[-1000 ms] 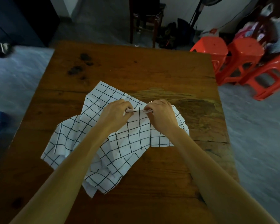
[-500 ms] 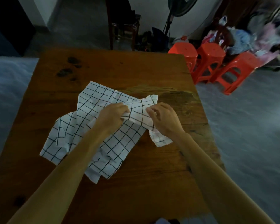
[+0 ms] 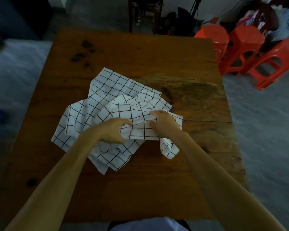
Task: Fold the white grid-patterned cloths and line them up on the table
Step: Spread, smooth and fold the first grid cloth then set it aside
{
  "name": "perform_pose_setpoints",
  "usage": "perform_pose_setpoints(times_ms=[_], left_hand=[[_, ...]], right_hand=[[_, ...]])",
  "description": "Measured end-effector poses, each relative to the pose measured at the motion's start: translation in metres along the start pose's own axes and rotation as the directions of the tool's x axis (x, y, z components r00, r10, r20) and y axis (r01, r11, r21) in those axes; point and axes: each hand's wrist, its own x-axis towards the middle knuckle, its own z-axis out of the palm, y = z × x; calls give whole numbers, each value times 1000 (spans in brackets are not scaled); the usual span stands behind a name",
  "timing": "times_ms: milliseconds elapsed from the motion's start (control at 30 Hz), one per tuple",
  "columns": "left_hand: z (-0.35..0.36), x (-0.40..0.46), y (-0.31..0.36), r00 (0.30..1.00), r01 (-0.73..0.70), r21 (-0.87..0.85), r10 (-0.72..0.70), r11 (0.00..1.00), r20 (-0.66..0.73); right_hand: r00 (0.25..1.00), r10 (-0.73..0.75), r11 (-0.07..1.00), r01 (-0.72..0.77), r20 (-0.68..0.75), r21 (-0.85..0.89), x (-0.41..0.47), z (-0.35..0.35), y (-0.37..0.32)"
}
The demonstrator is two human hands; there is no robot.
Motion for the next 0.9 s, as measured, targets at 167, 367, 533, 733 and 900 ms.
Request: perform_pose_setpoints(times_ms=[167,367,533,733,900], left_hand=[[-25,34,7,927,-1,-101,-36,995,-372],[-9,97,-3,911,226,298,-93,927,-403],[11,115,-22,909,297,372,-142,879,-391],[22,123,-36,897,340,364,-183,867,-402],[23,124,-33,873,328,328,-151,886,-464]], right_hand=[[997,-54,997,58,-58,58,11,8,14],[996,-65,996,68,-53,52,17,13,22],[998,-57,997,58,-8,52,21,16,22],[999,-50,998,49,21,44,15,18,20],[998,-55,998,54,28,37,13,23,19]])
